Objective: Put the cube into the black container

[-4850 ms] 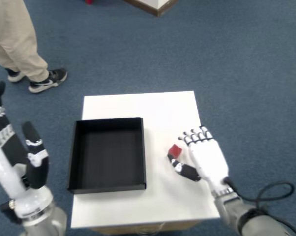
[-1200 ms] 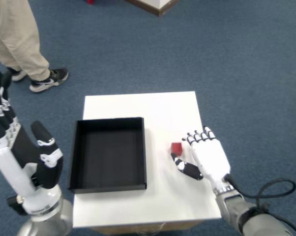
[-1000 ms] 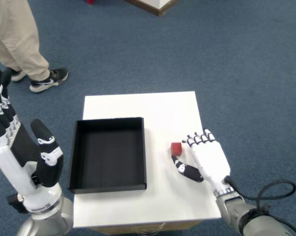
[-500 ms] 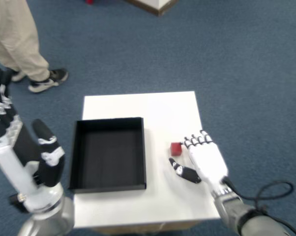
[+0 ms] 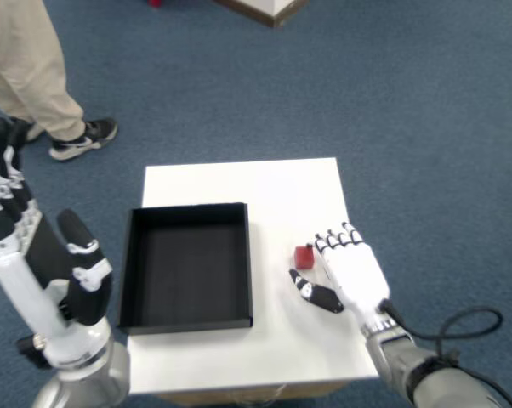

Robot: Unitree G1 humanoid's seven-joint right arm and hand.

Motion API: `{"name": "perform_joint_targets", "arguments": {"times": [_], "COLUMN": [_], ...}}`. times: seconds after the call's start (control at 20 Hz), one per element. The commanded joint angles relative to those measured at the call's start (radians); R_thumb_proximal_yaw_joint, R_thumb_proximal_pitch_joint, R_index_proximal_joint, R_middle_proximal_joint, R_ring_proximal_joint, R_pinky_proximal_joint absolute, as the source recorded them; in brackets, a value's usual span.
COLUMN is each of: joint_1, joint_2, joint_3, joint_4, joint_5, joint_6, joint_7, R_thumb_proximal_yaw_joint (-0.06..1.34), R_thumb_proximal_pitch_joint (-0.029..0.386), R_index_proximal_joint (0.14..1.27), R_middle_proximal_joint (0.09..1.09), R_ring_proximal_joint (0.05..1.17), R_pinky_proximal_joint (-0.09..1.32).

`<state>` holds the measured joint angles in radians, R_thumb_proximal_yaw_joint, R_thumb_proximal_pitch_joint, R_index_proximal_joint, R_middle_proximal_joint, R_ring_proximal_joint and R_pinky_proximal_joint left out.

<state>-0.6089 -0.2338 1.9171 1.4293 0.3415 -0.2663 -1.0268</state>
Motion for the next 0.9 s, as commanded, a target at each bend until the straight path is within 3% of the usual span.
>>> {"name": "perform_joint_targets", "arguments": {"times": [0.05, 0.9], "joint_1": [-0.056, -0.113], "joint_2": [-0.014, 0.006], "joint_3": [-0.015, -0.045], "joint_4": [0.018, 0.022], "joint_5": [0.024, 0.052], "joint_6": [-0.002, 0.033], "joint_7": [-0.017, 0.024], "R_thumb_proximal_yaw_joint": [0.31, 0.33], "R_thumb_proximal_pitch_joint": [0.123, 0.141], "R_index_proximal_joint": [0.48, 0.42], "R_middle_proximal_joint": [0.33, 0.28], "R_ring_proximal_joint": [0.29, 0.24], "R_pinky_proximal_joint": [0.13, 0.08]}}
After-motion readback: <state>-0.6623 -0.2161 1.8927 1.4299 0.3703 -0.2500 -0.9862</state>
